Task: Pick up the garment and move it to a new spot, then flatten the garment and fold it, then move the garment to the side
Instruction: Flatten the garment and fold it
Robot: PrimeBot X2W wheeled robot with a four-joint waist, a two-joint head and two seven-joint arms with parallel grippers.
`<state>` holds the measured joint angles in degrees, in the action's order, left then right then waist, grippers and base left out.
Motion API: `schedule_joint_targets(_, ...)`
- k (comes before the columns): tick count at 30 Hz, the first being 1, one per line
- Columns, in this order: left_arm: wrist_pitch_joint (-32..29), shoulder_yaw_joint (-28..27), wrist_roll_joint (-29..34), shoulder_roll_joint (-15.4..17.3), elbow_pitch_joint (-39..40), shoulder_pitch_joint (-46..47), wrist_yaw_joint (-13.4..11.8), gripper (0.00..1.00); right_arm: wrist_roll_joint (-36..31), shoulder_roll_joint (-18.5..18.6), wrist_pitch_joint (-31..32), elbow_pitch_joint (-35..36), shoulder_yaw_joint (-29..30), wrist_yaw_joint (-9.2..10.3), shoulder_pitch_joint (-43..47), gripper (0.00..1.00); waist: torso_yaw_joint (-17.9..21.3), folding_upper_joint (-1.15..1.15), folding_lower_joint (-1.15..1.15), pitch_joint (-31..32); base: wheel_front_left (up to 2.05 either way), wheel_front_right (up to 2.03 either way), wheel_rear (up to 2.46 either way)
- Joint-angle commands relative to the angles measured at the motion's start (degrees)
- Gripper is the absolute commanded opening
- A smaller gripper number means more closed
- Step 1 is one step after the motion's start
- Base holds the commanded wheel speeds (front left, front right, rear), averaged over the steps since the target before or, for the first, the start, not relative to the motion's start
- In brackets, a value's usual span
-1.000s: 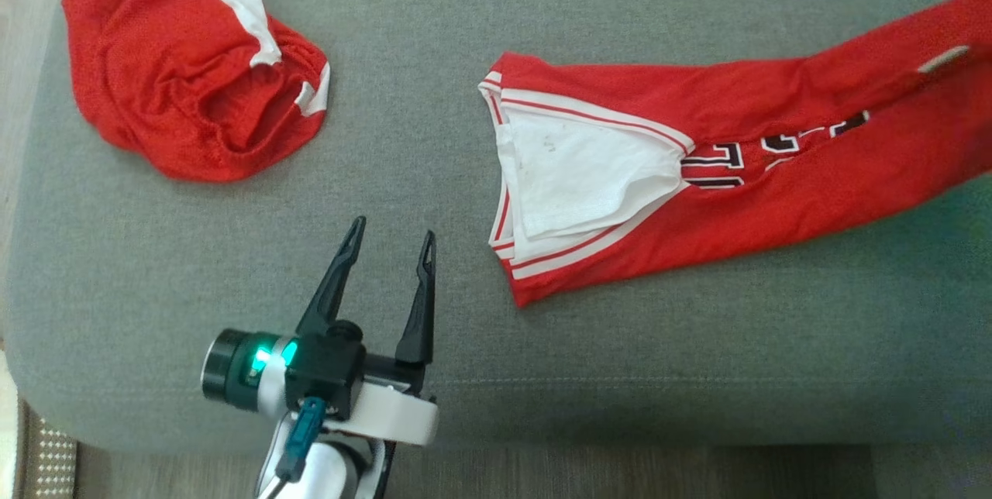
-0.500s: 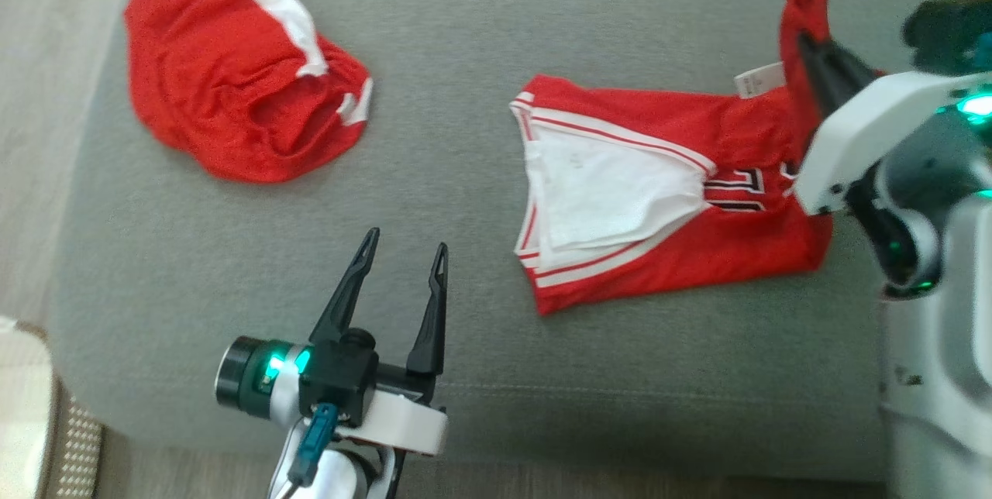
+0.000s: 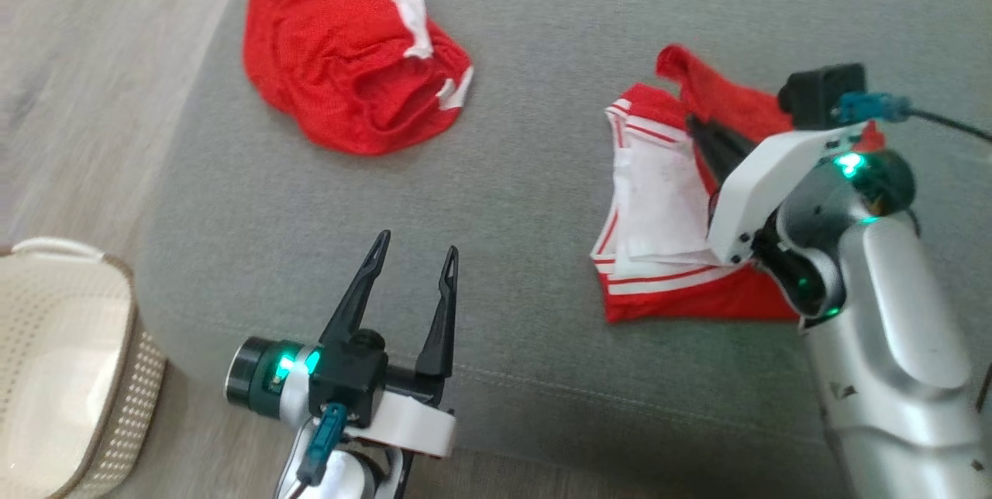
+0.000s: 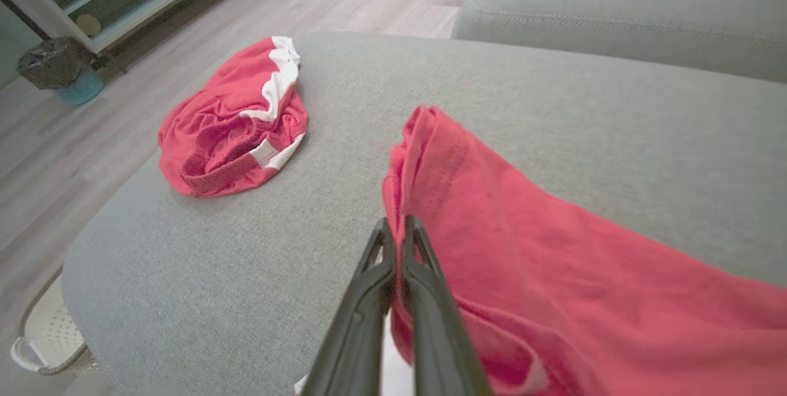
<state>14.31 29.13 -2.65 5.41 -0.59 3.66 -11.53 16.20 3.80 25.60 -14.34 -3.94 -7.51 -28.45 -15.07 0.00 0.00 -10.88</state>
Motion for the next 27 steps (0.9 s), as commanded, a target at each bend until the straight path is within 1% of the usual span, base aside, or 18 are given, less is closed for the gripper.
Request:
schedule_joint_targets(1,0.7,-1.6,0.3,-0.3,1.5,0.6,0.1,1.00,0.8,-0.9,-0.9,0.5,-1.8,0.02,-1.1,0.00,-1.3,0.00,0.00,-0.1,0.00,0.00,0.00)
schedule_joint_targets(5,0.7,-1.5,0.3,-0.7,1.4,0.5,0.3,1.00,1.5,-0.9,-2.2,-3.7,-3.3,0.02,-1.5,0.00,-2.0,0.00,0.00,-0.4,0.00,0.00,0.00)
schedule_joint_targets(6,0.7,-1.5,0.3,-0.7,1.4,0.5,0.3,1.00,1.5,-0.9,-2.7,-4.7,-3.5,0.02,-1.6,0.06,-2.2,0.00,0.00,-0.4,0.00,0.00,0.00)
schedule_joint_targets(7,0.7,-1.5,0.3,-0.8,1.4,0.5,0.4,1.00,1.5,-0.9,-3.3,-5.6,-3.8,0.02,-1.8,0.29,-2.2,0.00,0.00,-0.5,0.00,0.00,0.00)
schedule_joint_targets(8,0.7,-1.5,0.4,-0.9,1.4,0.5,0.4,1.00,1.8,-0.9,-3.9,-6.5,-4.2,0.02,-1.9,0.59,-2.3,0.00,0.00,-0.6,0.00,0.00,0.00)
schedule_joint_targets(9,0.7,-1.5,0.4,-0.9,1.4,0.6,0.4,1.00,2.5,-0.9,-4.8,-7.0,-4.4,0.02,-2.1,1.00,-2.3,0.00,0.00,-0.6,0.00,0.00,0.00)
schedule_joint_targets(14,0.7,-1.8,0.5,-1.1,1.3,0.6,0.5,1.00,7.9,-0.9,-9.9,-7.4,-5.0,0.02,-3.3,1.00,-1.2,0.00,0.00,-0.5,0.00,0.00,0.00)
schedule_joint_targets(15,0.7,-1.8,0.5,-1.1,1.3,0.6,0.5,1.00,7.9,-0.9,-9.9,-7.4,-5.0,0.02,-3.3,1.00,-1.2,0.00,0.00,-0.5,0.00,0.00,0.00)
schedule_joint_targets(17,0.7,-2.1,0.5,-1.1,1.4,0.5,0.5,1.00,8.3,-0.9,-12.1,-6.4,-3.8,0.02,-3.9,1.00,-0.3,0.00,0.00,-0.3,0.00,0.00,0.00)
schedule_joint_targets(21,0.7,-2.7,0.6,-1.0,2.0,0.1,0.5,1.00,5.0,-0.9,-14.7,-3.0,0.7,0.02,-3.6,1.00,2.2,0.00,0.00,0.5,0.00,0.00,0.00)
schedule_joint_targets(24,0.7,-3.5,0.5,-0.8,2.7,-0.3,0.5,1.00,1.3,-0.9,-16.1,0.7,6.7,0.02,-0.8,1.00,4.9,0.00,0.00,1.5,0.00,0.00,0.00)
schedule_joint_targets(27,0.7,-4.3,0.2,-0.7,3.1,-0.8,0.5,1.00,0.4,0.2,-17.7,2.8,8.5,0.02,2.6,1.00,7.0,0.00,0.00,2.3,0.00,0.00,0.00)
